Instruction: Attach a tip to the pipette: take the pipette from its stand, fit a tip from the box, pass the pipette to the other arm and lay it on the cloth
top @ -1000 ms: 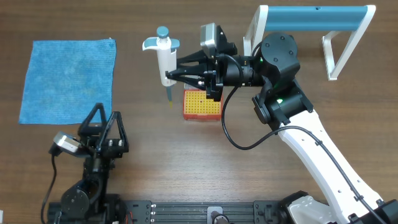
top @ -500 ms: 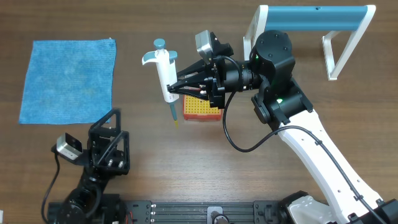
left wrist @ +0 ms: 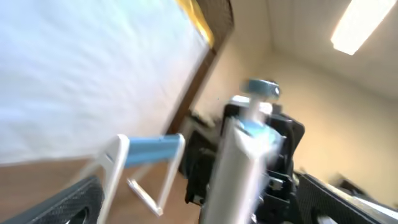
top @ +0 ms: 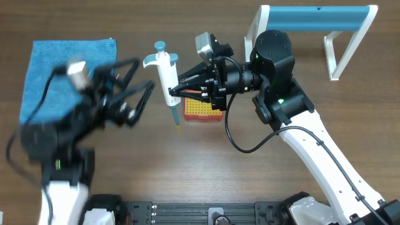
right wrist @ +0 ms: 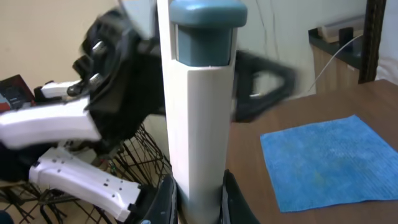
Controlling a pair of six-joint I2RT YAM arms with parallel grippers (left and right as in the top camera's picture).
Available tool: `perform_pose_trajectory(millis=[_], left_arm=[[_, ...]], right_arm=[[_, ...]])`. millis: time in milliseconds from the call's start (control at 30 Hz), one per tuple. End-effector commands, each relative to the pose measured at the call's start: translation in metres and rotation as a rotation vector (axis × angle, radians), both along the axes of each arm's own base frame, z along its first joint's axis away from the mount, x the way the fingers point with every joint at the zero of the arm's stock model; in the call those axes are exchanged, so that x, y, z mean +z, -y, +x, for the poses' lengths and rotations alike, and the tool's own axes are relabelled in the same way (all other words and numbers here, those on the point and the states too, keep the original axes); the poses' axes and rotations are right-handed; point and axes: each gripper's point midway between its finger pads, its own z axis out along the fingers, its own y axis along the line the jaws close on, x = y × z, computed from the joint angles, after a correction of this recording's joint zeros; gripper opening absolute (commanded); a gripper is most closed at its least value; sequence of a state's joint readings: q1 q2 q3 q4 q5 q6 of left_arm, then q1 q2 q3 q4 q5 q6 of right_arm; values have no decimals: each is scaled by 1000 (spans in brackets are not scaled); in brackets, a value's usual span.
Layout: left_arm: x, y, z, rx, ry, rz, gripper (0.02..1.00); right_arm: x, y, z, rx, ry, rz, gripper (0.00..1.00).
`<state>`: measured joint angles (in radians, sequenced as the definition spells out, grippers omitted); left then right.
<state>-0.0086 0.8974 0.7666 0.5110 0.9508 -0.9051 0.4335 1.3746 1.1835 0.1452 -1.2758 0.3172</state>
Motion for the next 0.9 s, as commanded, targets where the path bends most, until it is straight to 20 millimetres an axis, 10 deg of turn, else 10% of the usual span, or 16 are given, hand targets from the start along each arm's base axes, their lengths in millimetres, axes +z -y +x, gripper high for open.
perform_pose_trajectory(millis=[33,333,900], left_arm=[[-4,34,9,-432,-33,162,996],[8,75,26,-578,62,188,996],[3,67,18,-627,66,218,996]], right_arm=[[8,1,-4,24,12,10,75],[6,0,3,-6,6,6,75],[1,16,27,-104,-42,-11,77]])
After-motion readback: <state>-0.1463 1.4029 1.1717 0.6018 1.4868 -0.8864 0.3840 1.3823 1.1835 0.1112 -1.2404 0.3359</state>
